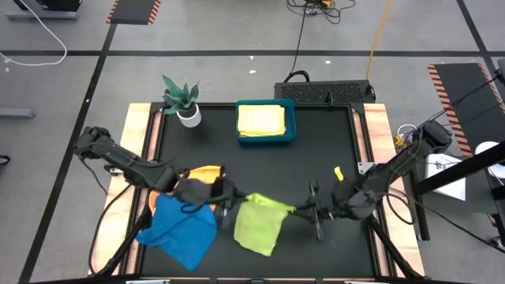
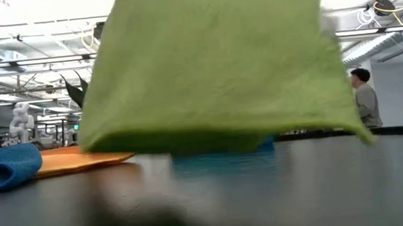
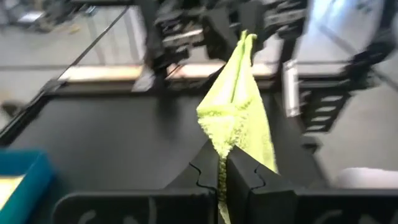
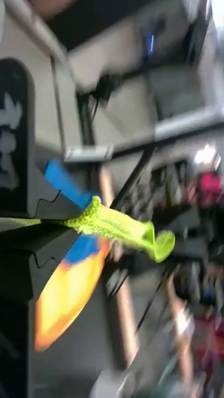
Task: Fold microfiber towels
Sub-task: Fold the green microfiber cloth
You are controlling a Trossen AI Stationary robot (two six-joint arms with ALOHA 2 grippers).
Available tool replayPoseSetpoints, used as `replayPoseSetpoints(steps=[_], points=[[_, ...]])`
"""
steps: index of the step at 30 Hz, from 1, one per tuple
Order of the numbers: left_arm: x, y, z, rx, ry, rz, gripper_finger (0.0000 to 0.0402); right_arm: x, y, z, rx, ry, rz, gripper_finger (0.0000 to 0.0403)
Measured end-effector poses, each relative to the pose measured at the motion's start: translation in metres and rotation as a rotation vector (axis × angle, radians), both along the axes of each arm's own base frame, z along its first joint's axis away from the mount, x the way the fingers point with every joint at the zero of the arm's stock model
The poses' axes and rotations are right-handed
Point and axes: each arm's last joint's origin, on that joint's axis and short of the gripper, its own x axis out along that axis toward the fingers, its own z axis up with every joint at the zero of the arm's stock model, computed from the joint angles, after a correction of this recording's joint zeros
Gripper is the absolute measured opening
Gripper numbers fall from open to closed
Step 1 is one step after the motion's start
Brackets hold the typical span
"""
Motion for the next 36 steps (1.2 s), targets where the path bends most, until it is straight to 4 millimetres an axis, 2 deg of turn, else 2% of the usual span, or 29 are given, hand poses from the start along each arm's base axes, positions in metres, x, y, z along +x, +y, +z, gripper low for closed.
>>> replayPoseSetpoints(steps=[4,10,13,17,18,22,25,32,36], points=[[0.010,0.039,-0.037,-0.065,0.075,0.045,0.0005,-0.001,-0.028,-0.023,0.055,0.104,-0.152,0.0000],[0.009,0.100,-0.091,-0.137,0.030,0.140,0.0009,-0.005,-0.074,-0.072,0.139,0.202,-0.347,0.0000],[0.003,0.125,-0.109,-0.137,0.002,0.146,0.0004,-0.007,-0.095,-0.090,0.158,0.233,-0.397,0.0000],[-0.004,0.146,-0.126,-0.068,0.009,0.127,0.0011,-0.010,-0.116,-0.106,0.144,0.210,-0.388,0.0001],[-0.006,0.149,-0.130,-0.046,0.030,0.132,0.0011,-0.012,-0.119,-0.110,0.130,0.211,-0.377,0.0002],[-0.006,0.155,-0.138,0.028,0.087,0.126,0.0004,-0.009,-0.123,-0.105,0.129,0.145,-0.332,0.0002],[-0.010,0.155,-0.146,0.026,0.144,0.125,0.0008,-0.008,-0.122,-0.112,0.115,0.186,-0.303,0.0002],[-0.006,0.147,-0.140,0.051,0.079,0.086,0.0006,-0.002,-0.118,-0.117,0.079,0.170,-0.267,0.0004],[-0.004,0.145,-0.136,0.061,0.049,0.106,0.0004,0.006,-0.116,-0.119,0.047,0.122,-0.251,0.0037]])
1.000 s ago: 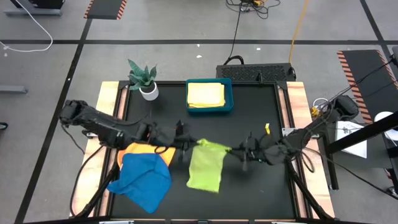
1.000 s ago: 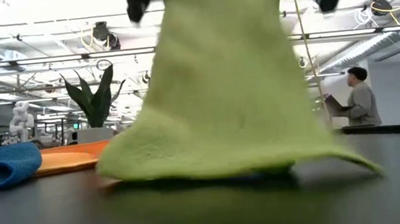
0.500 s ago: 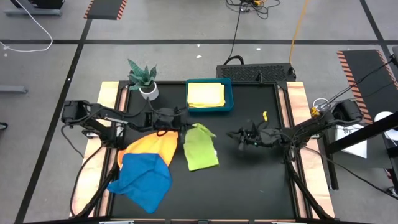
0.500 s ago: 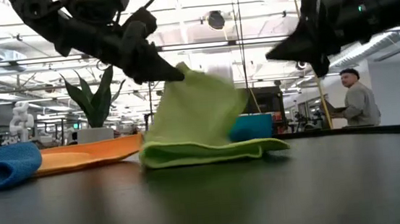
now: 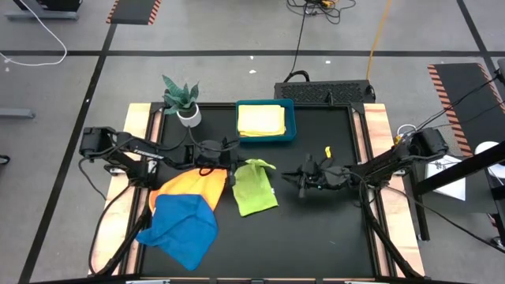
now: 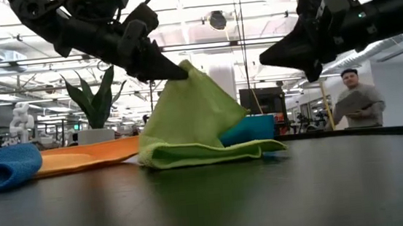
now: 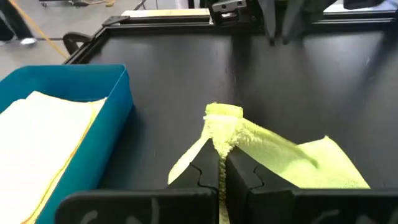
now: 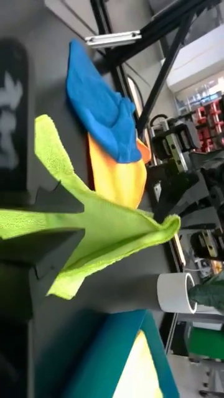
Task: Fold microfiber towels
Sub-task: Fold the green microfiber cloth
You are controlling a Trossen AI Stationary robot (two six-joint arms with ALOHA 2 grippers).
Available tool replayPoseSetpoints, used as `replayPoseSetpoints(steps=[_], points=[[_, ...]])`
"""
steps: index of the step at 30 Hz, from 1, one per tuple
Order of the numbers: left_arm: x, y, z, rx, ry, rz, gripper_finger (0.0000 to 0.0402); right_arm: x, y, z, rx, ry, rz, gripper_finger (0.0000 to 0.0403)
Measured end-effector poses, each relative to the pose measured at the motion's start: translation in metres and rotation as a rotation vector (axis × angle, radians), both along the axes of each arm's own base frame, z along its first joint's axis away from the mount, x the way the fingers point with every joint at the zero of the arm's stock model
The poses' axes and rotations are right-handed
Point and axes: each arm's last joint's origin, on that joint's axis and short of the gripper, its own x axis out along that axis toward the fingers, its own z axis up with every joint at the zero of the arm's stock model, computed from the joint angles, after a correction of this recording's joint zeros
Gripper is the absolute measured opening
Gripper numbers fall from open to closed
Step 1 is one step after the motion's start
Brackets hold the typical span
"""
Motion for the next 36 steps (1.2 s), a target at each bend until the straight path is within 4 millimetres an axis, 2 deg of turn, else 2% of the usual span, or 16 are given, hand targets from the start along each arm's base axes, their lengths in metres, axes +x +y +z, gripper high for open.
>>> replayPoseSetpoints(steps=[6,10,16,20,30,36], points=[[0.004,0.002,0.009,-0.029,-0.047,0.188,0.0003,0.016,-0.005,0.001,-0.052,0.003,-0.031,0.0125],[0.007,0.002,0.015,-0.036,-0.070,0.239,0.0004,0.026,-0.010,0.008,-0.067,-0.020,-0.059,0.0183],[0.006,0.004,0.014,-0.043,-0.062,0.291,0.0003,0.037,-0.016,0.021,-0.146,-0.044,-0.076,0.0240],[0.005,0.004,0.012,-0.060,-0.052,0.315,0.0003,0.045,-0.019,0.030,-0.190,-0.057,-0.091,0.0255],[0.007,0.004,0.016,-0.082,-0.103,0.319,0.0003,0.071,-0.019,0.059,-0.321,0.019,-0.080,0.0258],[0.007,0.004,0.017,-0.080,-0.112,0.315,0.0002,0.080,-0.036,0.067,-0.320,0.093,-0.126,0.0259]])
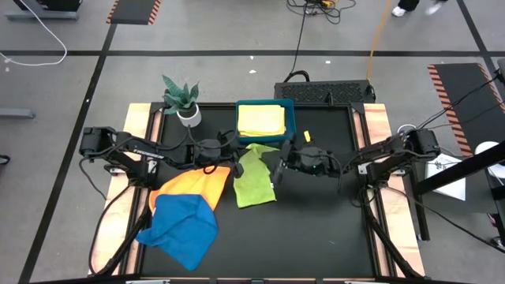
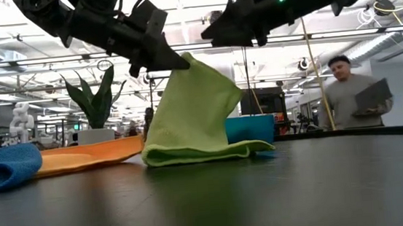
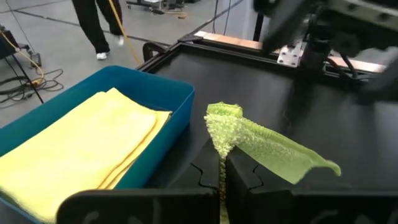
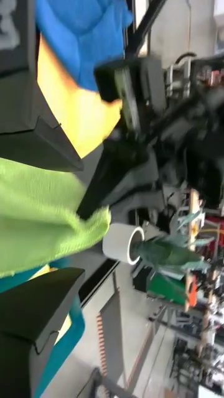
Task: Fold microfiber towels
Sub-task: Fold the green microfiber cloth
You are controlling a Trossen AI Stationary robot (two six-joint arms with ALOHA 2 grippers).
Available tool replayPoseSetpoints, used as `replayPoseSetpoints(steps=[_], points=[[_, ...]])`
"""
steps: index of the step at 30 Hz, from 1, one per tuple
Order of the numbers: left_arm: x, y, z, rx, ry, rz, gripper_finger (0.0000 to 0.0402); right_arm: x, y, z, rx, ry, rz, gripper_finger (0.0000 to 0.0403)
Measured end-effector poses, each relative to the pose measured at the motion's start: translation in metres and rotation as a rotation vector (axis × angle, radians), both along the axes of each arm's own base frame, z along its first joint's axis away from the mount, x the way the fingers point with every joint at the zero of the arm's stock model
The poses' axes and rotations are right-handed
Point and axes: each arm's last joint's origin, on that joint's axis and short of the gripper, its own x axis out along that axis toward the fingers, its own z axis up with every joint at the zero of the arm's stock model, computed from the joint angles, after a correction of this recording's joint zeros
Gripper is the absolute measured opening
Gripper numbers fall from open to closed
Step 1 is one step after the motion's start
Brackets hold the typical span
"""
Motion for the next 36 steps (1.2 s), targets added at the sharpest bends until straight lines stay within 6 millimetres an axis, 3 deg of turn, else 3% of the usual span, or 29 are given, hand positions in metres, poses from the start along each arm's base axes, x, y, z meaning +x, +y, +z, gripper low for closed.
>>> replayPoseSetpoints(steps=[11,23,36], points=[[0.002,-0.004,0.006,0.018,-0.056,-0.025,0.0003,0.013,-0.020,-0.002,0.082,0.008,0.083,0.0259],[0.003,-0.011,0.006,0.042,-0.053,-0.054,0.0003,0.017,-0.033,-0.025,0.120,0.177,0.028,0.0256],[0.000,-0.014,0.012,0.049,-0.061,-0.068,0.0003,0.005,-0.032,-0.044,0.190,0.390,-0.035,0.0181]])
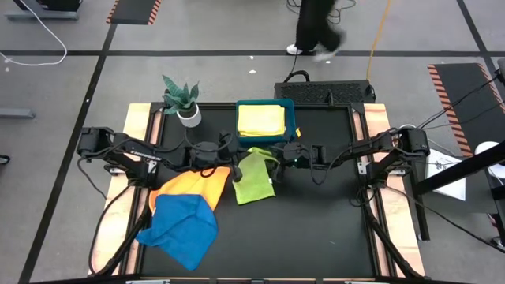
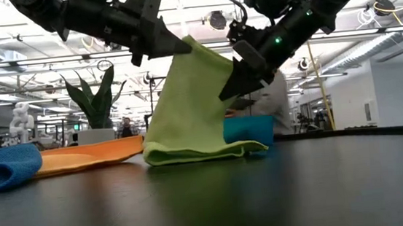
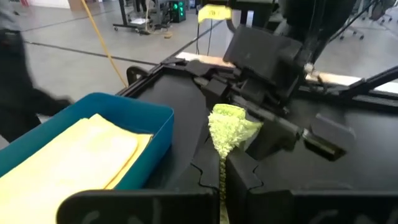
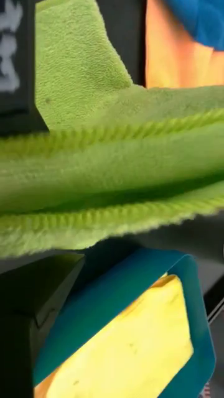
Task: Fold microfiber towels
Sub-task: Fold the green microfiber cloth
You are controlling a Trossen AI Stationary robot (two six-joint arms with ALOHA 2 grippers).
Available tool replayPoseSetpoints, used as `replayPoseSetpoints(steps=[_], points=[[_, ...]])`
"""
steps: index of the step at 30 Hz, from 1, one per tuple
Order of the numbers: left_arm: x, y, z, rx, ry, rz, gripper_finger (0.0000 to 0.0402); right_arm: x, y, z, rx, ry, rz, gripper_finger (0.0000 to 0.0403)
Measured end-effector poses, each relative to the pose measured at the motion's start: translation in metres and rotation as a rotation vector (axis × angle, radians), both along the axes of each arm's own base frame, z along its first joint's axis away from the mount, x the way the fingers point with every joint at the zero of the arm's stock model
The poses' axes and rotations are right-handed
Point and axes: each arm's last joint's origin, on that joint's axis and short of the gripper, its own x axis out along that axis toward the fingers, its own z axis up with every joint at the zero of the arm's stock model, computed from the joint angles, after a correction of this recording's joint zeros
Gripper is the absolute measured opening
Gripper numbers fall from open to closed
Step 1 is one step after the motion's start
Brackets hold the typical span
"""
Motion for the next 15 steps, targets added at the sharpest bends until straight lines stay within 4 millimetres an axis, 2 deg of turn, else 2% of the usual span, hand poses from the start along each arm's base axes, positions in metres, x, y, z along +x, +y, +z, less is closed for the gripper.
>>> replayPoseSetpoints(steps=[8,15], points=[[-0.004,0.000,-0.001,0.000,0.047,0.000,0.0004,-0.004,0.004,0.000,-0.001,0.012,0.019,0.0127],[-0.004,0.000,0.000,-0.002,0.044,0.001,0.0004,-0.022,0.012,-0.004,-0.005,-0.157,0.039,0.0092]])
